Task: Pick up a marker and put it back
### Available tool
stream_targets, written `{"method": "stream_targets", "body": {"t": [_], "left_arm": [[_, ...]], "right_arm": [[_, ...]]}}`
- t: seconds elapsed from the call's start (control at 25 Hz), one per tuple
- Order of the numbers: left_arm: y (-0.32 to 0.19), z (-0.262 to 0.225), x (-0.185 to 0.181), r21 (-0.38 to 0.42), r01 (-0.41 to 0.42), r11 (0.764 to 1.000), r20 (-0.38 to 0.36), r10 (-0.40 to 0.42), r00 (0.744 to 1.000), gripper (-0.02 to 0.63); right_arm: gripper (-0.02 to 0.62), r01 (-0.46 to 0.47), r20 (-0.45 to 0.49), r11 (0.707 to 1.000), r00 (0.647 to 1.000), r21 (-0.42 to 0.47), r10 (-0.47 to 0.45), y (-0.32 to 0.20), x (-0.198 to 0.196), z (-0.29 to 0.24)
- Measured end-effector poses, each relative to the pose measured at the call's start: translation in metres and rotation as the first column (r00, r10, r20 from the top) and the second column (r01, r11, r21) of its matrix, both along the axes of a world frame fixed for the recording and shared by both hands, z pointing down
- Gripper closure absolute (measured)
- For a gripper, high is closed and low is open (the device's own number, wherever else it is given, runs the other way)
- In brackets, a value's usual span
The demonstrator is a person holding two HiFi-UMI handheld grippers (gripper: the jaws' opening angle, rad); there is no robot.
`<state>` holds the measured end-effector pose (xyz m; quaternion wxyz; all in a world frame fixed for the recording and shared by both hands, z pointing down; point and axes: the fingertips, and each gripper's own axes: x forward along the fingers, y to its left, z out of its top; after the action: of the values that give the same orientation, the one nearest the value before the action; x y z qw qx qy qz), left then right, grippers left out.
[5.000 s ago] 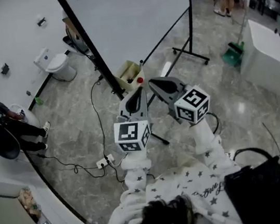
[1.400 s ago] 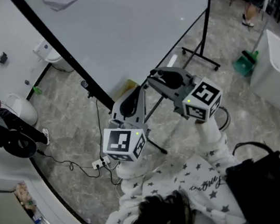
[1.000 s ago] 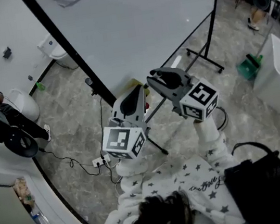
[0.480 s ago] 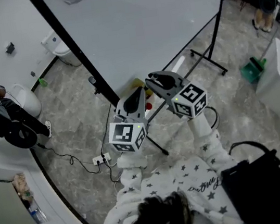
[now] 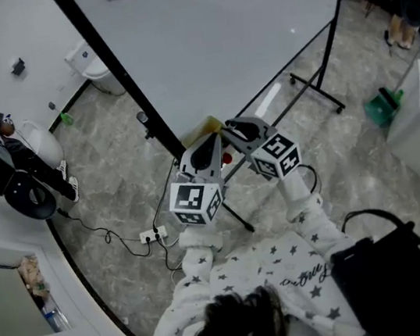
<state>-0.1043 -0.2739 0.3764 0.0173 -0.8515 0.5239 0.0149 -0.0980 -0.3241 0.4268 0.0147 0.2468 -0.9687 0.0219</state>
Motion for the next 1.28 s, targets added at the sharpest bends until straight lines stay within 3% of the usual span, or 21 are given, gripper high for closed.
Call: {"method": "stream_targets", "body": {"t": [0.84, 1.0, 1.28], "left_arm": [[-0.011, 0.024, 0.000, -0.025, -0.020, 0.999, 0.003, 0.020, 1.000, 0.604], [-0.011, 0.020, 0.002, -0.016, -0.025, 1.000, 0.003, 0.025, 1.000, 0.604], [-0.007, 0.006, -0.001, -0.001, -0.013, 1.000, -0.001, 0.013, 1.000, 0.604]], "right_arm": [[0.512, -0.027, 0.029, 0.999, 0.999, -0.027, 0.028, -0.007, -0.004, 0.027], [0.512, -0.004, 0.065, 1.000, 0.998, -0.022, 0.006, -0.004, -0.001, 0.015], [0.512, -0.036, 0.035, 0.998, 0.999, 0.048, 0.035, 0.001, 0.014, -0.019]]}}
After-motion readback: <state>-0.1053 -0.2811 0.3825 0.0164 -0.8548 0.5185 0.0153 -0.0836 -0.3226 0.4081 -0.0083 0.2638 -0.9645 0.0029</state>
